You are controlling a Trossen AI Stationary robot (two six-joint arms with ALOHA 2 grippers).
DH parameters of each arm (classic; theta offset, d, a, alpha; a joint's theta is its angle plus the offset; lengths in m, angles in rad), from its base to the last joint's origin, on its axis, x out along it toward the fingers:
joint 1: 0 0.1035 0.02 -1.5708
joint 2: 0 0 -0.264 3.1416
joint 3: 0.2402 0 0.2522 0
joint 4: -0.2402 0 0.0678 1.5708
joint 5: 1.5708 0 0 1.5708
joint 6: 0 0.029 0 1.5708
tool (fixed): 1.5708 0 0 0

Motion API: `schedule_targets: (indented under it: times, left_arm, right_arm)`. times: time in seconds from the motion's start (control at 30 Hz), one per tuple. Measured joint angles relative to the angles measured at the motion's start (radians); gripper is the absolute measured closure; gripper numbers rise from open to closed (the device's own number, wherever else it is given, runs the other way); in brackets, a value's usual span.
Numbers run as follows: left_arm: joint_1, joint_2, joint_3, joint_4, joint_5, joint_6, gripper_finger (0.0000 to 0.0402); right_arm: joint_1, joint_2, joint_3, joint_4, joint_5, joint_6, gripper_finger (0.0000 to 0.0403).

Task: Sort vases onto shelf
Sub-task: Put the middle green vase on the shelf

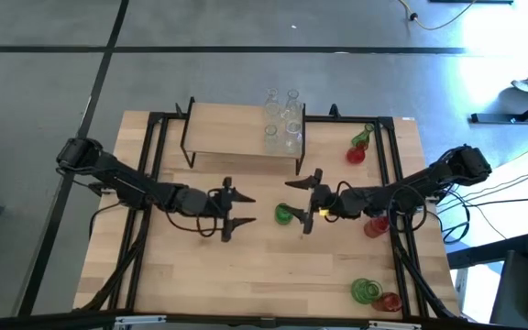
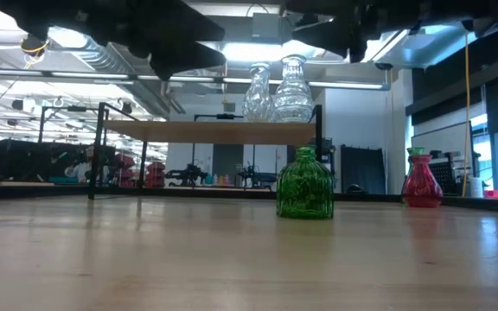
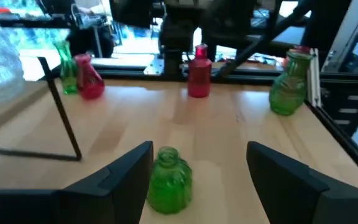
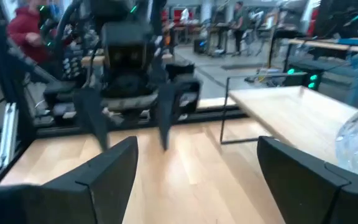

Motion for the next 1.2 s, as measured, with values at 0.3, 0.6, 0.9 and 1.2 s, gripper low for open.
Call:
schedule_targets:
  times: [0.3, 0.6, 0.9, 1.2]
  left_arm:
    - [-0.003, 0.003, 0.0, 0.04, -0.063, -0.035, 0.0149]
    - [0.087, 0.138, 0.006, 0.113, 0.037, -0.037, 0.0149]
    - [0.179, 0.374, 0.158, 0.124, 0.221, -0.014, 0.0149]
    - [0.199, 0.472, 0.245, 0.098, 0.217, 0.047, 0.0149]
  right_arm:
    - [0.1, 0.0, 0.0, 0.038, 0.152, 0.002, 0.0087]
    - [0.14, 0.0, 0.0, 0.036, 0.23, 0.01, 0.0087]
    - [0.138, 0.0, 0.0, 0.021, 0.224, -0.008, 0.0087]
    - [0.137, 0.0, 0.0, 0.024, 0.248, -0.094, 0.0087]
